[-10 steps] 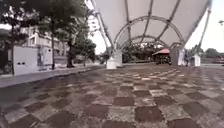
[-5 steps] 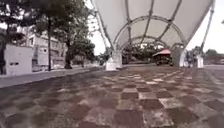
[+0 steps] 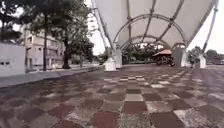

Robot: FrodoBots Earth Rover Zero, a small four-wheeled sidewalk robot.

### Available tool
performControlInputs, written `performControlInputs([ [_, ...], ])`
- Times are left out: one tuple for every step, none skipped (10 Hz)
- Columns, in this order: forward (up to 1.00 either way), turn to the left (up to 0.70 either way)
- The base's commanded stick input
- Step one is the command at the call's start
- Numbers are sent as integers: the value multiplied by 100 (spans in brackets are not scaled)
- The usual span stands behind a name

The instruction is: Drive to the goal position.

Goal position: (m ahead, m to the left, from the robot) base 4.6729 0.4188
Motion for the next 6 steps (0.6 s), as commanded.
performControlInputs([
  [100, 0],
  [100, 0],
  [100, 0],
  [100, 0],
  [100, -1],
  [100, -8],
])
